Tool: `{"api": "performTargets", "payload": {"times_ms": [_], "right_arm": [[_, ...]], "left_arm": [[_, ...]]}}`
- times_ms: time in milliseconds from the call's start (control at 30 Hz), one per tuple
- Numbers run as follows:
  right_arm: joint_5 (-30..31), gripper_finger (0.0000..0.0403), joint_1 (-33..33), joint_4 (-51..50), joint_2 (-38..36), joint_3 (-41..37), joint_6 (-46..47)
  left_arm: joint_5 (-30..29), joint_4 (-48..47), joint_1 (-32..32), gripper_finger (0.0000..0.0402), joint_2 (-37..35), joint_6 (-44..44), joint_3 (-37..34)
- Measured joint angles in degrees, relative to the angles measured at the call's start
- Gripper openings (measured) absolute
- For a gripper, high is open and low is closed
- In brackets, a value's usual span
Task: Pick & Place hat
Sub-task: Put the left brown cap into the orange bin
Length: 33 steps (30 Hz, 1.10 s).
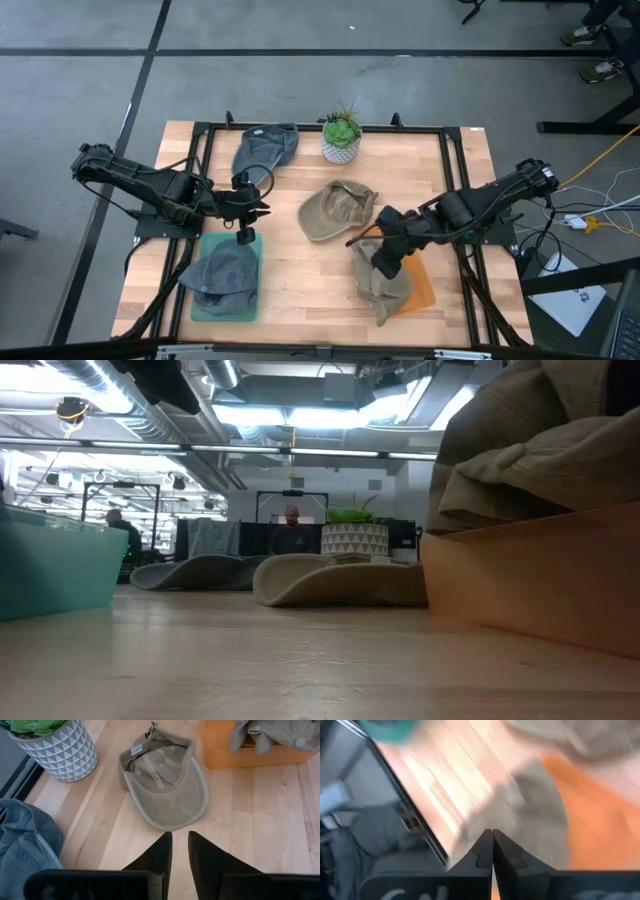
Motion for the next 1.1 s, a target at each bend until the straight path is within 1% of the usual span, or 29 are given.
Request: {"api": "performTargets", "payload": {"times_ms": [100,200,367,500,600,767,867,1000,1100], "right_arm": [[2.1,0.0006,0.0,5.8,0.7,0.0,-4.2],[1.7,0.0006,0.0,8.4,3.1,0.0,-7.1],[-3.6,0.0006,0.4,7.9,8.8,0.0,-8.1],[-10.6,0.0006,1.4,7.8,13.7,0.0,-9.3],[-12.6,0.0006,2.8,5.0,16.5,0.0,-8.9],[-12.6,0.0006,5.7,-4.2,19.7,0.0,-6.5],[-12.5,0.0006,7.6,-7.0,20.7,0.0,-6.0],[-11.6,0.0006,9.1,-4.4,21.6,0.0,-6.1],[-8.2,0.0006,9.4,0.6,22.1,0.0,-6.8]], "left_arm": [[0.0,0.0,0.0,0.0059,0.0,0.0,0.0],[0.0,0.0,0.0,0.0059,0.0,0.0,0.0],[0.0,0.0,0.0,0.0059,0.0,0.0,0.0],[0.0,0.0,0.0,0.0059,0.0,0.0,0.0],[0.0,0.0,0.0,0.0059,0.0,0.0,0.0],[0.0,0.0,0.0,0.0059,0.0,0.0,0.0],[0.0,0.0,0.0,0.0059,0.0,0.0,0.0],[0.0,0.0,0.0,0.0059,0.0,0.0,0.0],[-0.2,0.0,0.0,0.0059,0.0,0.0,0.0]]}}
